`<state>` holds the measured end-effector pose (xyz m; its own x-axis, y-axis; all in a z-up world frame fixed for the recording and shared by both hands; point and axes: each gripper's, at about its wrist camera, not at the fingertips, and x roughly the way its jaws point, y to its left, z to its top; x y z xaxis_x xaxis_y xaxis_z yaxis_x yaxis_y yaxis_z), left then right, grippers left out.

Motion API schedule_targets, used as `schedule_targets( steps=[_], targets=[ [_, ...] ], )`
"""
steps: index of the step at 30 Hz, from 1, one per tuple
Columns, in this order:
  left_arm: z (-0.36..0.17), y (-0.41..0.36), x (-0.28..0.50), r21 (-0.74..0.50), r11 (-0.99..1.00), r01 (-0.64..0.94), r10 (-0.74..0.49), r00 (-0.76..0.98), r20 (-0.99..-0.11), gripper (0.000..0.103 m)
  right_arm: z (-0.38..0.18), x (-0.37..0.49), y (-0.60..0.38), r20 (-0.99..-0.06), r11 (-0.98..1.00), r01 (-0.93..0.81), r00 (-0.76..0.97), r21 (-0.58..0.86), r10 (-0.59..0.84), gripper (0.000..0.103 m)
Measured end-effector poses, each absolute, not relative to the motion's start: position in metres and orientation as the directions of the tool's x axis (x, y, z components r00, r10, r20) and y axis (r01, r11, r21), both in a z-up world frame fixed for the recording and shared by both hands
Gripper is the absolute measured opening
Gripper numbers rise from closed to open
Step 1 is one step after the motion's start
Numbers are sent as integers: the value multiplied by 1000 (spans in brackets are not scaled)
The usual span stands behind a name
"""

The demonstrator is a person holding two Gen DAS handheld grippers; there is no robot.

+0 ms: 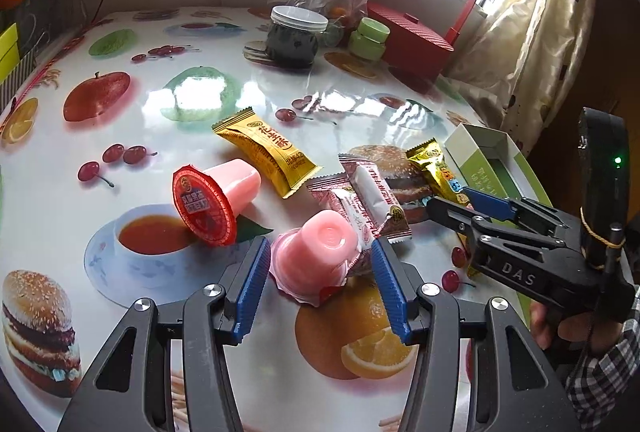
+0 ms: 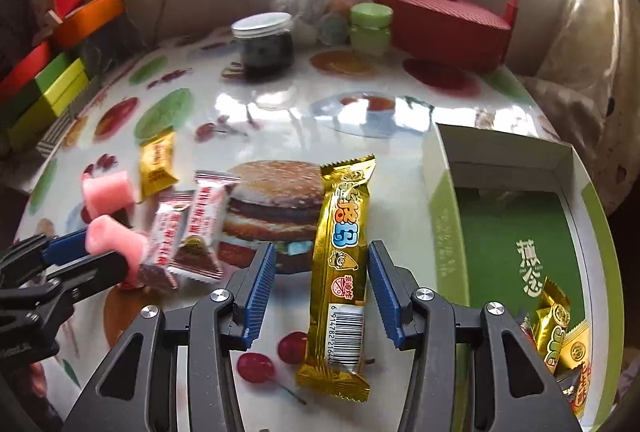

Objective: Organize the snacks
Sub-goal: 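Grasp a pink jelly cup with the left tool while the right grasps the gold bar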

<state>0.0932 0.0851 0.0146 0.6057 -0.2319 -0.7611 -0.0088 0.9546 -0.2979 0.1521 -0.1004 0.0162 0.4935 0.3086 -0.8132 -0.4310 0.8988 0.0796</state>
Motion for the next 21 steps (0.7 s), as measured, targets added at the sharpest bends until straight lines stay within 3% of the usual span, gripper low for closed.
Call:
schedule_targets(
  steps=[8, 13, 16, 21],
  targets=[
    [8, 87, 96, -299, 954, -29, -224, 595, -772, 53, 12, 155, -94, -826, 915, -403, 517, -2, 226, 45],
    [8, 88, 97, -293, 956, -26, -218, 603, -767, 53, 11, 155, -94, -827, 911, -411, 503, 26, 250, 29],
    [6, 88, 99, -294, 956, -22, -222, 603, -766, 42, 11, 152, -92, -824, 910, -415, 511, 12, 245, 26],
    [9, 85, 97, -285, 958, -12, -219, 608, -763, 38, 12, 151, -92, -823, 910, -413, 509, 23, 252, 25]
  ],
)
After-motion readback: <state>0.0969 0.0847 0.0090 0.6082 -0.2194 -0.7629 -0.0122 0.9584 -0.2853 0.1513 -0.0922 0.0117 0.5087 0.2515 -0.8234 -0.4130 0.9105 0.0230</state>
